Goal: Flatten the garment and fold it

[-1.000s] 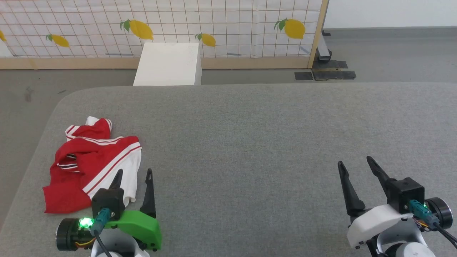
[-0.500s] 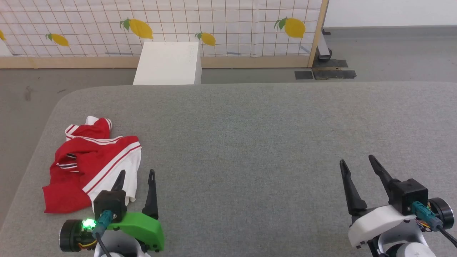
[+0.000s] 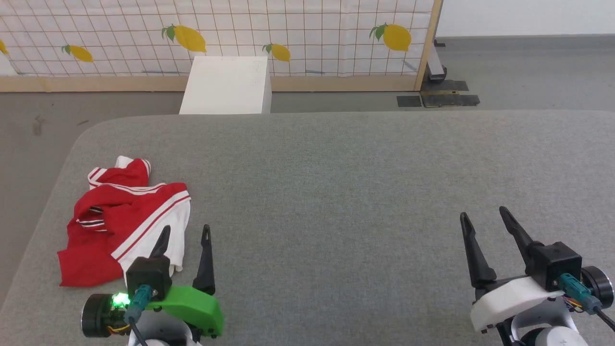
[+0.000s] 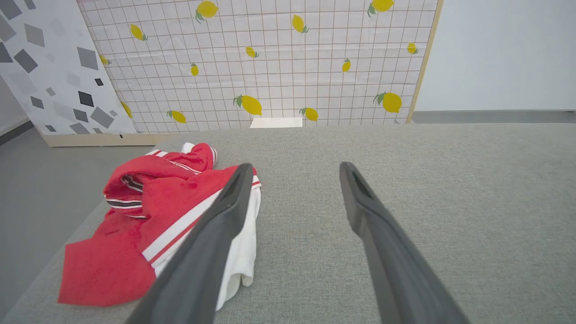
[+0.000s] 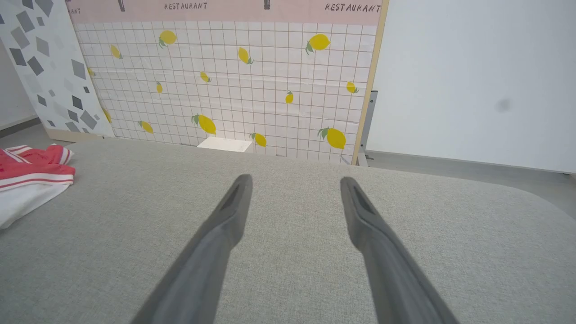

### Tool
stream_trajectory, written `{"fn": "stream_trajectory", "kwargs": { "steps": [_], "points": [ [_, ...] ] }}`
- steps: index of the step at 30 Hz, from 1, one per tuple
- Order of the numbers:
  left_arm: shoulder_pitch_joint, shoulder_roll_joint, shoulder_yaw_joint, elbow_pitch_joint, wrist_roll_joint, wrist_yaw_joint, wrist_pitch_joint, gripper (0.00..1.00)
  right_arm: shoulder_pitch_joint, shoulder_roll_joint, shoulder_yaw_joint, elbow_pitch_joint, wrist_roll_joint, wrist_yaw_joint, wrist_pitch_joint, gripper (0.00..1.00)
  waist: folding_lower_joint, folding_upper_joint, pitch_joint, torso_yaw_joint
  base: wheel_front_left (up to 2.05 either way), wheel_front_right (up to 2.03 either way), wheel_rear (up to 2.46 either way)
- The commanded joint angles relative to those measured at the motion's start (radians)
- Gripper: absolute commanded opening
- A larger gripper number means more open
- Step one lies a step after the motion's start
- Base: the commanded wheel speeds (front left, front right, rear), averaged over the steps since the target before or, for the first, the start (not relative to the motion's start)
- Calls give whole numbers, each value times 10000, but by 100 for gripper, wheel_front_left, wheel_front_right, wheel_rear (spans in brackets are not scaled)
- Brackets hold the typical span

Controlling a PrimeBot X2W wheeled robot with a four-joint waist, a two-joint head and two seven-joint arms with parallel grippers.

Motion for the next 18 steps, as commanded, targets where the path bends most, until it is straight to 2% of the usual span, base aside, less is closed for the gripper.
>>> {"fn": "stream_trajectory", "kwargs": {
  "steps": [1,12,18],
  "points": [
    [-13,-13,-21,-42,-92,77,-139,100,42,12,-25,-44,69,-6,-121,100,0,0,1,4,0,0,0],
    [16,-17,-124,-201,-53,157,-362,100,79,15,-39,-65,144,-8,-343,100,0,0,4,21,0,0,0],
    [62,-20,-222,78,-93,86,-485,100,130,17,46,411,265,-8,-465,100,0,0,-15,28,0,0,0]
  ]
}}
